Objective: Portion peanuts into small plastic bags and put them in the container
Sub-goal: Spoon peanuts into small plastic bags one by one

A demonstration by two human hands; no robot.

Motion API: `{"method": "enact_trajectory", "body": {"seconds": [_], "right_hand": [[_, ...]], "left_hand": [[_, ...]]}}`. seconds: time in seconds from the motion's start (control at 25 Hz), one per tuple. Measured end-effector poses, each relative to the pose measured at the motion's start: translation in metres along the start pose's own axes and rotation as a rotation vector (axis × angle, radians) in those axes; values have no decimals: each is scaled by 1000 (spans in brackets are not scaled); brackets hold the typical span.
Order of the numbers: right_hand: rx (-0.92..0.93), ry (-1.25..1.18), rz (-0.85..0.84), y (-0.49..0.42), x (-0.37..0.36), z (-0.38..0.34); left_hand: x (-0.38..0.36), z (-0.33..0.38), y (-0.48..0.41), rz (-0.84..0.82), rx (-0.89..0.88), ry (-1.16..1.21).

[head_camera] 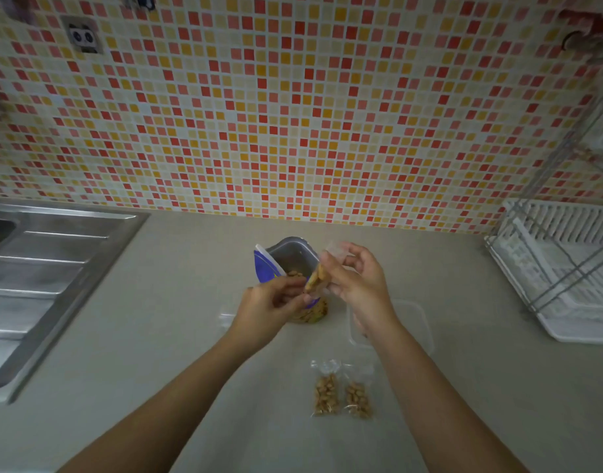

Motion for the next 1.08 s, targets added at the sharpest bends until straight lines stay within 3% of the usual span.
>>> {"method": "enact_trajectory", "body": {"seconds": [0.12, 0.2, 0.52, 0.64, 0.76, 0.84, 1.08], "right_hand": [[-1, 79, -104, 8, 4, 11], [-26, 131, -169, 14, 7, 24], [-350, 388, -350, 31, 15, 119], [-266, 719, -410, 26, 18, 146], [-194, 1017, -418, 22, 19, 156], [-191, 1147, -425, 21, 17, 157], [-154, 1345, -479, 20, 12, 155]], "left_hand": [[0, -23, 12, -47, 171, 330], [-2, -37, 24, -83, 256, 363], [-30, -124, 58, -102, 496, 110], [-35, -154, 60, -69, 594, 64], [-36, -162, 61, 19, 585, -238], [-40, -154, 60, 70, 537, -385], [-53, -156, 62, 77, 503, -493]]}}
Point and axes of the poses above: each hand's wrist, its own y-axis away from the middle knuckle, its own x-axis out of the back of the hand, z = x × y, the point moved 6 cm from there along -y, towards the middle knuckle, and after that the axes turned 7 degrees about x, right-handed, at the moved point
